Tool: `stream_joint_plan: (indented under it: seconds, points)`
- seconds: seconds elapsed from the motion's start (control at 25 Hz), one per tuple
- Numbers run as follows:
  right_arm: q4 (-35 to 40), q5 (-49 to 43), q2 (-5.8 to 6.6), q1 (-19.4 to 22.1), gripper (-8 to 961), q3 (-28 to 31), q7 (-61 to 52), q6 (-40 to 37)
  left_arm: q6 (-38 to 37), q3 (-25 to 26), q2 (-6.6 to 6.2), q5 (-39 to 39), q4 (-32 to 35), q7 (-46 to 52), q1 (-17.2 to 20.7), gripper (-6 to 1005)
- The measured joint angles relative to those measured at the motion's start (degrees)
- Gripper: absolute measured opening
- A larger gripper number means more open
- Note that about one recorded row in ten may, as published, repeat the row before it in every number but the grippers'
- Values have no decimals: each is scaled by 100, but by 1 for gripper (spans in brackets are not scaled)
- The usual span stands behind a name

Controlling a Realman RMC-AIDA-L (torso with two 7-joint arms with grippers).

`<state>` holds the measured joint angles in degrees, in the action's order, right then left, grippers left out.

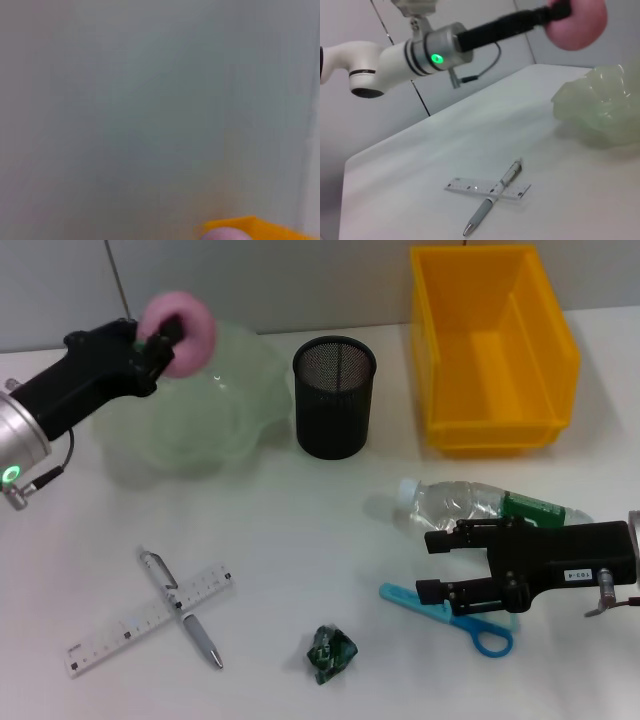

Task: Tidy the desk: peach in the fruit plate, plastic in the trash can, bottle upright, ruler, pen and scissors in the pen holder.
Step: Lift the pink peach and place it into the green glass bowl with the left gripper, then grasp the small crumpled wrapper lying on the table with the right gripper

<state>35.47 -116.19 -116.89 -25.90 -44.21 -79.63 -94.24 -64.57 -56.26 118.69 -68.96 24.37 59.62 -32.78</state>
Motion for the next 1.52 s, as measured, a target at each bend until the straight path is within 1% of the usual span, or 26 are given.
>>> stream_joint_plan:
  seconds: [0.04, 0.08, 0.24, 0.48, 0.6, 0.64, 1.04, 1.2, 1.28, 1.32, 1.36, 1.4, 1.48, 1.52]
  points:
    - [2, 1, -16, -20, 763, 0, 1, 1, 535, -21, 6, 67, -129, -150, -144, 262]
    - [2, 1, -16, -20, 763, 0, 1, 1, 535, -21, 6, 67, -129, -150, -144, 253]
    - [4, 1, -42, -49, 763, -2, 3, 3, 1532, -56, 35, 77, -304, -240, -407, 217]
    - [4, 1, -45, -54, 762, -16, 6, 24, 1637, -120, 41, 87, -347, -250, -445, 193]
    - [4, 1, -53, -61, 762, -38, 15, 55, 1675, -223, 41, 92, -351, -244, -455, 385]
    - [4, 1, -54, -73, 762, -37, 17, 56, 1709, -313, 41, 93, -353, -221, -465, 407]
    - [3, -17, -53, -99, 762, -37, 18, 56, 1724, -343, 47, 134, -354, -201, -476, 625]
    - [-4, -20, -53, -99, 762, -31, 19, 71, 1580, -342, 49, 155, -354, -188, -465, 813]
    - [-10, -19, -56, -100, 763, -36, 18, 93, 1328, -342, 45, 156, -351, -148, -429, 813]
    - [-10, -19, -56, -100, 763, -36, 18, 93, 1328, -342, 45, 156, -351, -148, -429, 813]
    - [-13, -19, -58, -100, 763, -41, 18, 111, 974, -342, 23, 149, -319, -13, -365, 813]
    - [-13, -19, -58, -100, 763, -41, 18, 111, 974, -342, 23, 149, -319, -13, -365, 813]
    - [-12, -16, -59, -100, 763, -31, 18, 114, 379, -346, -23, 87, -230, 349, -247, 813]
    - [-11, -9, -60, -100, 763, -19, 19, 113, 379, -346, -23, 87, -230, 349, -247, 813]
